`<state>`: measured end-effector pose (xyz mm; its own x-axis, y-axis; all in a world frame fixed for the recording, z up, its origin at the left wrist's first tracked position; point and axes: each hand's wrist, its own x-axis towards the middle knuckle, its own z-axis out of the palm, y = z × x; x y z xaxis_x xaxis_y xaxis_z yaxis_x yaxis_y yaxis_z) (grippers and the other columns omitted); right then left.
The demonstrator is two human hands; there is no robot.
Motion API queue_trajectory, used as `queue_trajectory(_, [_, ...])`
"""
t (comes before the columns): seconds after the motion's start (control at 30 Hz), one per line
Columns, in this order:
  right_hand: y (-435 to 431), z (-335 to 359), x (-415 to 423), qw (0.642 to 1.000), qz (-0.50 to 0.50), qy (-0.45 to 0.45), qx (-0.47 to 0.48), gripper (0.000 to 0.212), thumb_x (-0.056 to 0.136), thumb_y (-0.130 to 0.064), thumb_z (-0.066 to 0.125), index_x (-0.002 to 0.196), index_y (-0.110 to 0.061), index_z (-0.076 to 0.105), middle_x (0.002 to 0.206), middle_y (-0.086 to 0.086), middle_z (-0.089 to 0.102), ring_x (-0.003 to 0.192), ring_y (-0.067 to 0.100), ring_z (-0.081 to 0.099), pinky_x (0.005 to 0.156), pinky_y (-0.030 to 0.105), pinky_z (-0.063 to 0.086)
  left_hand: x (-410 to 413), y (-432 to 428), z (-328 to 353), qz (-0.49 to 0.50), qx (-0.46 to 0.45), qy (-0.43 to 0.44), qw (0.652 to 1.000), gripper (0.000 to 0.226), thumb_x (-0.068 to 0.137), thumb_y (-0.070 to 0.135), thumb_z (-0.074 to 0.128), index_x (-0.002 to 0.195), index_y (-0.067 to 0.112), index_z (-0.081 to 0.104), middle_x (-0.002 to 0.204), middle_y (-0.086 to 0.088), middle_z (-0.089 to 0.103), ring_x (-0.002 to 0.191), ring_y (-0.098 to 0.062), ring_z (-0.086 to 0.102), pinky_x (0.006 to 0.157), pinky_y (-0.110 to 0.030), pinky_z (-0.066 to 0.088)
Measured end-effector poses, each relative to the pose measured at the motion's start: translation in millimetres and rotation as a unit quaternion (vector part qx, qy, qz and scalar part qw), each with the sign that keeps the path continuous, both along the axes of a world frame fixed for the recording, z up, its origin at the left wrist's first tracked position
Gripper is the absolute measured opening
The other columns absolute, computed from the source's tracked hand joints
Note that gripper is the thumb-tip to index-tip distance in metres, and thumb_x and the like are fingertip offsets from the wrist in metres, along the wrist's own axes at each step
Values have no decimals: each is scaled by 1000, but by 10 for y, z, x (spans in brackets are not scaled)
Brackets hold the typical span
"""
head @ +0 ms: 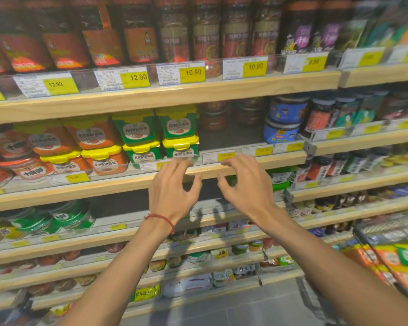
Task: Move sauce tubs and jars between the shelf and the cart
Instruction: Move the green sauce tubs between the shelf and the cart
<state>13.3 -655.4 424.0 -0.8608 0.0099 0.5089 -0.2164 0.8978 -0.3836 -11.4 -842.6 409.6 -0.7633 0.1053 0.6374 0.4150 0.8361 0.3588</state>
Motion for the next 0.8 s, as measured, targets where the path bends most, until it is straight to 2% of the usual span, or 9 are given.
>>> queue_trajectory(0.1, [97,-97,274,997,-46,-24,48,46,86,-49,57,114,-17,73,106,0,70,102,25,63,80,38,52,139,31,-73,-8,-90,-31,995,36,92,51,54,111,22,66,103,4,66,96,-21,60,68,-34,46])
queue_trajectory(0.23, [180,-318,683,990,-107,-64,71,48,87,-51,59,117,-15,73,106,3,70,102,27,62,83,40,51,396,110,-342,-48,-134,-70,987,45,93,55,47,116,21,66,108,2,66,99,-24,61,76,-39,48])
queue_trajectory(0.3, [230,-446,926,984,-134,-100,67,50,90,-51,55,122,-16,71,114,4,70,109,27,61,89,41,50,523,190,-496,-73,-158,-104,979,48,94,58,44,119,22,65,110,2,64,100,-25,60,79,-40,47])
queue_trajectory(0.4, [368,-615,1312,973,-171,-140,63,56,91,-53,46,126,-16,69,116,3,68,111,28,60,90,41,49,693,405,-642,-117,-201,-133,964,46,94,58,47,120,23,63,111,1,64,103,-26,59,79,-40,45])
queue_trajectory(0.57, [794,-837,1891,945,-246,-201,75,52,93,-56,51,124,-17,67,117,6,63,111,29,57,91,42,45,984,969,-754,-185,-262,-141,936,50,97,59,40,122,21,59,116,-2,62,110,-27,55,86,-42,42])
queue_trajectory(0.7, [1259,-978,2226,927,-286,-240,39,74,90,-66,35,141,-18,59,132,7,59,124,29,51,102,43,42,1169,1538,-867,-225,-285,-167,917,56,95,63,39,132,25,55,126,1,60,118,-25,52,97,-42,43])
queue_trajectory(0.8, [1709,-1122,2441,923,-311,-228,20,68,92,-65,48,139,-18,61,132,6,61,125,29,52,101,42,44,1274,2012,-963,-249,-299,-165,906,50,95,63,38,124,27,57,117,3,60,112,-25,55,91,-42,43])
